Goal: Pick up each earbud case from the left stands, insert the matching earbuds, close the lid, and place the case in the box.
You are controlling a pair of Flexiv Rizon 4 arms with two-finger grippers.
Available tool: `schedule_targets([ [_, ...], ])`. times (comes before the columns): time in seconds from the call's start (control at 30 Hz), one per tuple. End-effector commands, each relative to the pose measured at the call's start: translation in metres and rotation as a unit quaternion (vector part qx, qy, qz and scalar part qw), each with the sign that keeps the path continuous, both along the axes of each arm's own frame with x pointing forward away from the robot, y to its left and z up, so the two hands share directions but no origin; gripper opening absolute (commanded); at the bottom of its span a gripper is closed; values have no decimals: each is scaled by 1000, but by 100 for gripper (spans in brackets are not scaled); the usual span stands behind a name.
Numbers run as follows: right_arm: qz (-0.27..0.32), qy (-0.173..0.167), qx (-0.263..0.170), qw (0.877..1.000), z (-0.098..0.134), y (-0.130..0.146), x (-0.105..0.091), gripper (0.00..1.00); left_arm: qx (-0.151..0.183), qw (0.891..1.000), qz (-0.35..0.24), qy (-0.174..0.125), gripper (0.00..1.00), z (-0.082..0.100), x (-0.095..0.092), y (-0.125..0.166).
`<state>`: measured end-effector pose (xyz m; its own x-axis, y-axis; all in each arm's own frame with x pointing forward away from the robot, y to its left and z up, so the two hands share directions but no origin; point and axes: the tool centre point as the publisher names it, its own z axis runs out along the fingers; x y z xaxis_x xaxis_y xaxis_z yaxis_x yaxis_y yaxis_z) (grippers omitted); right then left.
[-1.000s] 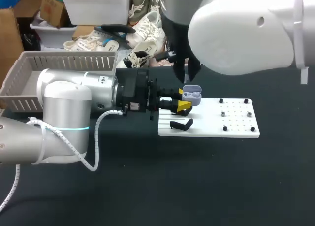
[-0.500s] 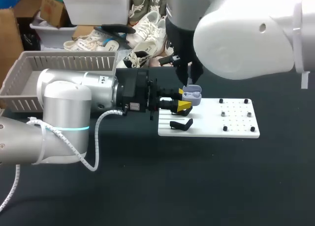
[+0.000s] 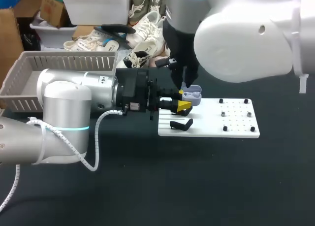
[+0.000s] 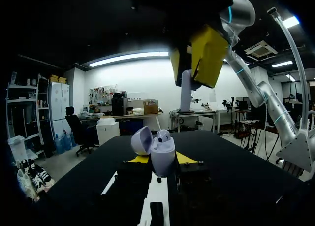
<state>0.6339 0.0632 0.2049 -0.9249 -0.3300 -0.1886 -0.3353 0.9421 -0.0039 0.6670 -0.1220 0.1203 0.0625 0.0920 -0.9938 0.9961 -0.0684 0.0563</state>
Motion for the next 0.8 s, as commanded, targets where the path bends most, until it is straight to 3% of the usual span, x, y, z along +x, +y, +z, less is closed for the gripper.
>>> schedule_targets([
  [0.03, 7, 9, 9, 1000, -7, -6, 4, 0, 0, 1000, 3, -1, 0, 0, -1, 0],
  [0.23, 47, -4, 27, 999, -11, -14, 7, 0, 0, 1000, 3, -1, 0, 0, -1, 0],
  [0.8, 71, 8, -2, 997, -18, -15, 16, 0, 0, 1000, 3, -1, 0, 0, -1, 0],
])
